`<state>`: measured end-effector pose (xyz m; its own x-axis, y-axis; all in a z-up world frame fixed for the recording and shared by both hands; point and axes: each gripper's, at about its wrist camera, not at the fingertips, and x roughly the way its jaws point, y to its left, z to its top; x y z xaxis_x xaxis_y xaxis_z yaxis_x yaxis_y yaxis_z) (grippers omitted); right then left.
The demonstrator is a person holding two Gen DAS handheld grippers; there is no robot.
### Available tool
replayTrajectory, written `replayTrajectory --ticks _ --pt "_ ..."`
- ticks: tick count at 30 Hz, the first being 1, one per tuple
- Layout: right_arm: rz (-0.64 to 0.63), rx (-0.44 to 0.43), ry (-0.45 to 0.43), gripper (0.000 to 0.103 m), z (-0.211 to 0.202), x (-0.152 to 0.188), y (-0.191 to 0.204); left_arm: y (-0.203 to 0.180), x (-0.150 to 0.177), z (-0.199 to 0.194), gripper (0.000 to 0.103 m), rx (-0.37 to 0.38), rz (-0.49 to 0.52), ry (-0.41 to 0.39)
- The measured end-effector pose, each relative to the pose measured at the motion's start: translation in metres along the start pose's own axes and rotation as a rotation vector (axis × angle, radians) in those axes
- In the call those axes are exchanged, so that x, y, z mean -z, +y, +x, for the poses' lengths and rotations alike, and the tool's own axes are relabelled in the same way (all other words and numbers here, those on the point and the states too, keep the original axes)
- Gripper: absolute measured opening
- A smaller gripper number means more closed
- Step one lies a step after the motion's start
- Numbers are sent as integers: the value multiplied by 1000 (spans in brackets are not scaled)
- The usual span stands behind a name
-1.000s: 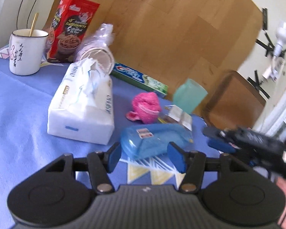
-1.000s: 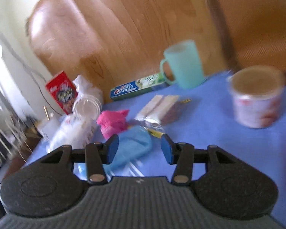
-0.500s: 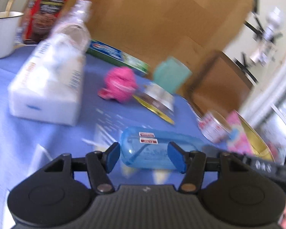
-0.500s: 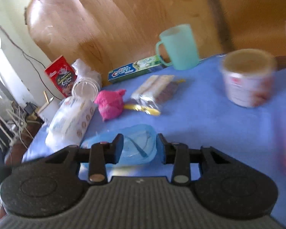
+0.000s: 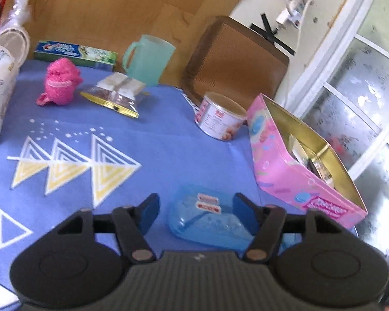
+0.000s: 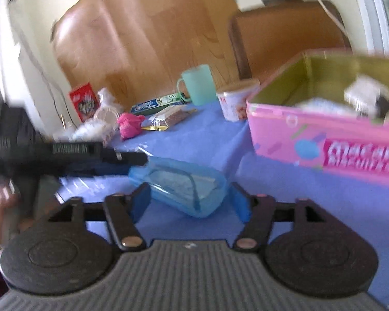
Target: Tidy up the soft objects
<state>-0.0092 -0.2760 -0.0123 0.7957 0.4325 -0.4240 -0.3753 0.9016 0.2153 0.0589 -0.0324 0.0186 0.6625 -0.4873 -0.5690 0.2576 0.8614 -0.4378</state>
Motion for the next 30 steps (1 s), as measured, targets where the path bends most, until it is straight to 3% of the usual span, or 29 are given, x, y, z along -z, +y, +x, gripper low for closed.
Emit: replayTrajectory --ticks 5,6,8,11,16,22,26,30 --pt "-182 44 54 79 29 8 10 1 3 13 71 12 -7 63" --pt "-196 44 73 75 38 8 12 1 5 16 69 38 -22 63" --pt "-206 85 73 71 48 8 16 -6 4 16 69 21 -14 53" --pt "-183 102 10 70 33 2 13 -23 -6 7 68 30 33 19" --pt "-207 215 -162 70 -4 -20 -2 -78 -37 3 68 128 149 -66" --pt "-158 365 -182 70 -16 -36 -54 -151 -49 47 68 170 293 -78" --pt "-113 466 -165 71 -6 -47 -87 -186 -55 89 66 151 334 -71" --pt "-95 618 -172 71 10 -52 -108 -196 -53 117 67 45 330 -45"
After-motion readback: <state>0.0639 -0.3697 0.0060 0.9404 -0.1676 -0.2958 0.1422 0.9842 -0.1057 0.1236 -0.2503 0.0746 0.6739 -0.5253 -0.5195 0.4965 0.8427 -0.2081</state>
